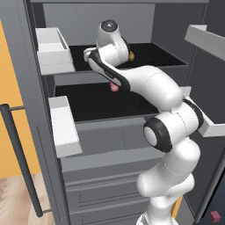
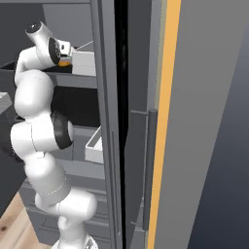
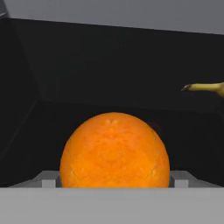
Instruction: Pick the banana and orange from the fridge and place them on the plate next to the blender to make a fruit smoothie.
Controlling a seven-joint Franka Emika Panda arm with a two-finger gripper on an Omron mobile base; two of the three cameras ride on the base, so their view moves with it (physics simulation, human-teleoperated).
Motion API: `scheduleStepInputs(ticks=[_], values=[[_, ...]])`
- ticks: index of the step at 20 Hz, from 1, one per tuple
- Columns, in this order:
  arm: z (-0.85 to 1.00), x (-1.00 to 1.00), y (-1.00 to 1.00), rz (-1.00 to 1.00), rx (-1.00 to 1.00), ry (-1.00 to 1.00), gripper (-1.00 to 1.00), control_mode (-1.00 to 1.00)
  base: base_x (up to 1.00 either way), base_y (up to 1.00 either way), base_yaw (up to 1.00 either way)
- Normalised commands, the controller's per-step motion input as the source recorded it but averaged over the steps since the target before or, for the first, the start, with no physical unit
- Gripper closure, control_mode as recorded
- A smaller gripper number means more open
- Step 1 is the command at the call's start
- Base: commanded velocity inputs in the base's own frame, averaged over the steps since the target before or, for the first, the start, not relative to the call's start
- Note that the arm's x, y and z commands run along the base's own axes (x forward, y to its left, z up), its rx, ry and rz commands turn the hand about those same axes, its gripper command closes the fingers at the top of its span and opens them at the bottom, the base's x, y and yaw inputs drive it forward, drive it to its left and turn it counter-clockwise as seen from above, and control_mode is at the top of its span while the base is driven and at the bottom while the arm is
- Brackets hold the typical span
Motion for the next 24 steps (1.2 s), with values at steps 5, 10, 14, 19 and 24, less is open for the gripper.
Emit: scheduleStepInputs(ticks=[5,10,14,19,24], values=[[0.16,-0.60,0.00,0.00,0.05,-0.17,1.00,-1.00,0.00,0.00,0.00],[0.47,-0.99,-0.08,0.00,0.06,-0.14,1.00,-1.00,0.00,0.00,0.00],[0.10,-1.00,-0.28,0.00,0.05,-0.09,1.00,-1.00,0.00,0.00,0.00],[0.03,-1.00,-0.37,0.00,0.09,-0.05,1.00,-1.00,0.00,0.00,0.00],[0.00,-1.00,-0.34,0.00,0.07,-0.01,1.00,-1.00,0.00,0.00,0.00]])
